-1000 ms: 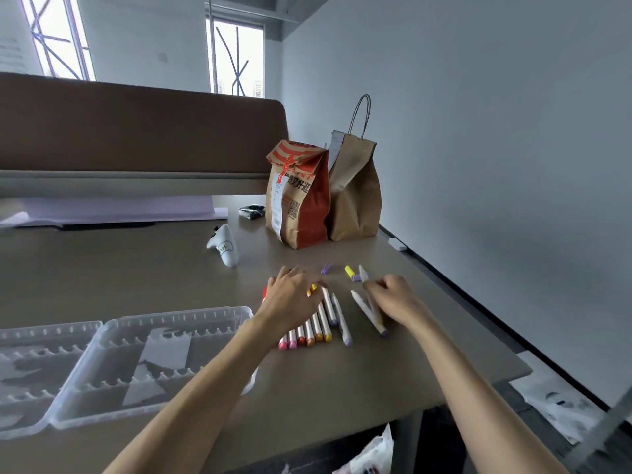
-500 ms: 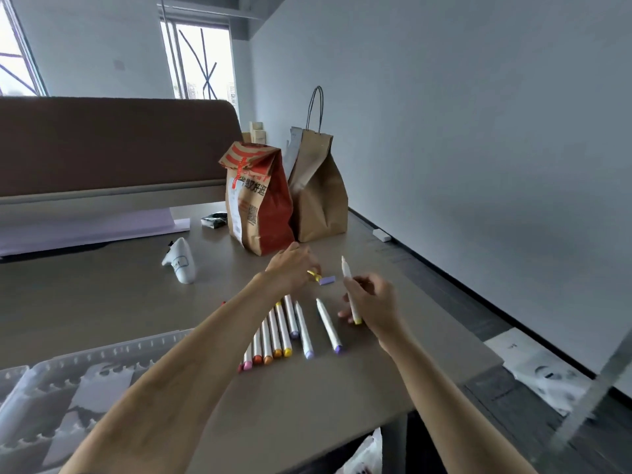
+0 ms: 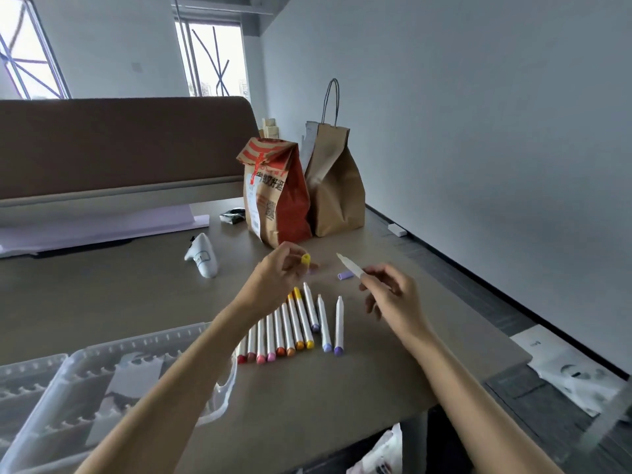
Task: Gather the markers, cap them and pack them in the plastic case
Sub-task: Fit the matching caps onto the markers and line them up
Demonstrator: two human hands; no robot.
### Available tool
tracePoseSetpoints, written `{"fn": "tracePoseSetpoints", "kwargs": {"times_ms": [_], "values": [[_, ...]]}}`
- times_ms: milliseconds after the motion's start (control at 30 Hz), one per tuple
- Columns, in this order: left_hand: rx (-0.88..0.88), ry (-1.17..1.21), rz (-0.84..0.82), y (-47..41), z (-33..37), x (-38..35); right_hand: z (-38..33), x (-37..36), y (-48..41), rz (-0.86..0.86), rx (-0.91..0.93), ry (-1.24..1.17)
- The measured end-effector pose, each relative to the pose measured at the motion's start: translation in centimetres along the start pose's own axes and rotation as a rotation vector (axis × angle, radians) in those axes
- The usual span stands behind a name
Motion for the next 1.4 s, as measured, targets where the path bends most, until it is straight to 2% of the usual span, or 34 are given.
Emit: {"fn": "tracePoseSetpoints", "kwargs": {"times_ms": [167,267,400,900,1200,1400], "values": [[-0.039,0.193,0.049,3.5,2.1,1.3,-1.9,-1.2,3.1,0.039,0.195,-0.127],[-0.07,0.032,0.055,3.5,1.8,1.6,-2.1,-1.2,4.3,0.031,0.265,-0.097],[-0.104,-0.133,0.003,3.7,1.2,1.9,-2.1,-1.0,4.5,0.0,0.261,-0.074],[-0.145,-0.179,-0.038,3.6,1.1,1.6,-1.6,-0.9,4.2,-0.055,0.307,0.02],[-0.161,-0.17,-0.063,3.8,1.2,1.1,-1.2,-1.2,4.2,-0.112,0.219,0.023],[-0.139,-0.161,-0.075,3.9,1.1,1.0,-1.2,-1.5,4.2,-0.171,0.244,0.101]]}}
Point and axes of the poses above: each hand's wrist, its own y-axis away from the middle knuckle, its own x-axis out of the back of the hand, z = x × y, the point moved 1 cm from there along -y, towards the middle knuckle, and after that the axes turned 1 degree about -y, right-handed, at the moved point
